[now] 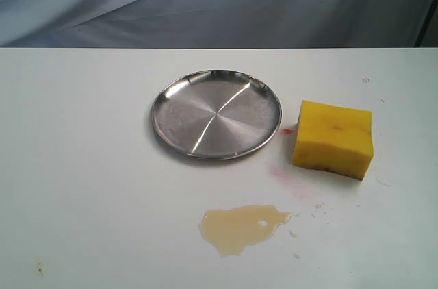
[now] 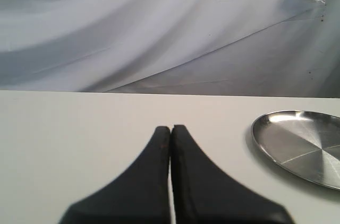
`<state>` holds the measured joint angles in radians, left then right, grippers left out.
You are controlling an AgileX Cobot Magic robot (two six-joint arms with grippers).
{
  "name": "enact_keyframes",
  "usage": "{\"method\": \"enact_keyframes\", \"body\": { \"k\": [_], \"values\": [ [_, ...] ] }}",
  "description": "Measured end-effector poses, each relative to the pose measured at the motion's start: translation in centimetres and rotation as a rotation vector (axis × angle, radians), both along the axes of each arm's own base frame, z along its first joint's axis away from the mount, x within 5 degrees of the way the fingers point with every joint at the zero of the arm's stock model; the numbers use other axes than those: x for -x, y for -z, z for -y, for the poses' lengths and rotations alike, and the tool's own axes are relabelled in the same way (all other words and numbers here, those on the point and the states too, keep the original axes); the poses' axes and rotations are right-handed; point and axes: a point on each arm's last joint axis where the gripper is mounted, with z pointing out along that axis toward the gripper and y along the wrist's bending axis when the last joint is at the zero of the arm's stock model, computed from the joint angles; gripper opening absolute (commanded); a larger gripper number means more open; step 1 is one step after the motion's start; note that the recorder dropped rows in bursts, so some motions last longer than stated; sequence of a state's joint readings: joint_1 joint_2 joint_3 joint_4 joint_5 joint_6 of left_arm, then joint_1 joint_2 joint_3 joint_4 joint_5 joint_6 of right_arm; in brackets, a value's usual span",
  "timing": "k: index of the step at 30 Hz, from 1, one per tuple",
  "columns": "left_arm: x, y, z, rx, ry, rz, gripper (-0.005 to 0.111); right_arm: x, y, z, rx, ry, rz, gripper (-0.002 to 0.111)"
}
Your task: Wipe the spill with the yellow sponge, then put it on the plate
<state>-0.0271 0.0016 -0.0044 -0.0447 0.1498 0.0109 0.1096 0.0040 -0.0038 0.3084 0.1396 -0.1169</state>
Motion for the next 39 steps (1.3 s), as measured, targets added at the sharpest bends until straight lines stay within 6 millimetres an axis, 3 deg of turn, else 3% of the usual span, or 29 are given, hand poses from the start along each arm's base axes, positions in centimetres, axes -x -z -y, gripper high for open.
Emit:
{"method": "enact_keyframes", "body": {
  "k": [39],
  "values": [
    [0.0,0.0,0.0,0.0,0.0,0.0,0.001,-0.03,-0.46,0.13,-0.028,0.015,0.047,0.0]
  ]
}}
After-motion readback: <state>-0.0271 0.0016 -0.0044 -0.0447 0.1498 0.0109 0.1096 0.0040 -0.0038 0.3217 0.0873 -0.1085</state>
